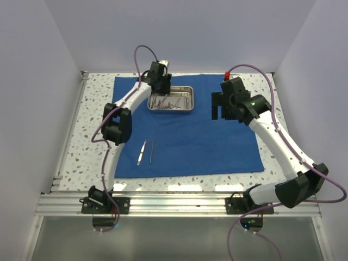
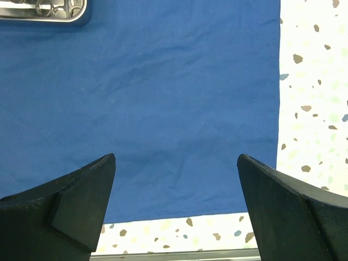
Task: Open and lay out the surgical kit
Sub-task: Pick up the medical item from the container.
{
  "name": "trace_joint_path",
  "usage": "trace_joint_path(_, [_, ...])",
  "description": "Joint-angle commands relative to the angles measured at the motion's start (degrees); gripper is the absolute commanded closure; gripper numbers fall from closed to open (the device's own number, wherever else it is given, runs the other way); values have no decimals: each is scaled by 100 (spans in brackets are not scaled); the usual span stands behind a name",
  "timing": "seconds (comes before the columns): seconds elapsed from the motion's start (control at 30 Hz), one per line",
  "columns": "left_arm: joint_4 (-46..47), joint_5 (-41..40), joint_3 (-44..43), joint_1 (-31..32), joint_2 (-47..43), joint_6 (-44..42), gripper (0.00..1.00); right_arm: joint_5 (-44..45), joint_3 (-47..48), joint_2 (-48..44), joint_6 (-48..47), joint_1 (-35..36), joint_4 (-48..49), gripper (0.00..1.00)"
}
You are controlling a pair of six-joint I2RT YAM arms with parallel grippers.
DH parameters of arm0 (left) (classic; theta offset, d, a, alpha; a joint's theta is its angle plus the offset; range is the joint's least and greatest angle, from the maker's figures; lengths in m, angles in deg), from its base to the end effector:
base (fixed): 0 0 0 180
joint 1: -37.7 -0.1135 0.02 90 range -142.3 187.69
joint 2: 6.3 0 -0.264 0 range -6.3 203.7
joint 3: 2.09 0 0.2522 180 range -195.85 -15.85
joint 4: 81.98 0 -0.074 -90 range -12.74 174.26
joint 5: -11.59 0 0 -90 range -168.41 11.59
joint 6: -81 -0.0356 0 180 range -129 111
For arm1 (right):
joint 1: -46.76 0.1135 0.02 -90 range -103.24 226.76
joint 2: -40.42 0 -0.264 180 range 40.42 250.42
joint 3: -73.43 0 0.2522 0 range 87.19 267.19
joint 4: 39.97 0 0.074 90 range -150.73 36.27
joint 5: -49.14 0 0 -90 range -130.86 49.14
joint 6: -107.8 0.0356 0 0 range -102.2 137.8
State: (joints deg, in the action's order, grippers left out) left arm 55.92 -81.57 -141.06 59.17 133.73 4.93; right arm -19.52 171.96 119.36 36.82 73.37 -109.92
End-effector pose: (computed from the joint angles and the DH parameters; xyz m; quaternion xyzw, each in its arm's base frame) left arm 0.5166 -0.2011 0.2035 0.0494 0.9160 -0.0967 0.3862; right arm 0.2520 0.1117 0.3746 0.0015 0.9266 -0.0314 0.3747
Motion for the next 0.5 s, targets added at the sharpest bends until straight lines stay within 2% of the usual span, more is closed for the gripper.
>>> trace_joint_path(0.0, [416,96,67,129,226,4,39,-25,242,8,-31,-7,37,1])
trace_joint_path(0.17, [706,0,-12,190,517,39,40,-42,215,-10,-66,-7,-51,1])
trace_joint_path(0.33, [1154,-588,-152,296,832,48,41,-60,136,-27,-110,2,-138,1])
trace_joint_path(0.47, [1243,-756,-486,340,1175,39,43,-113,92,-27,-75,-7,-217,1])
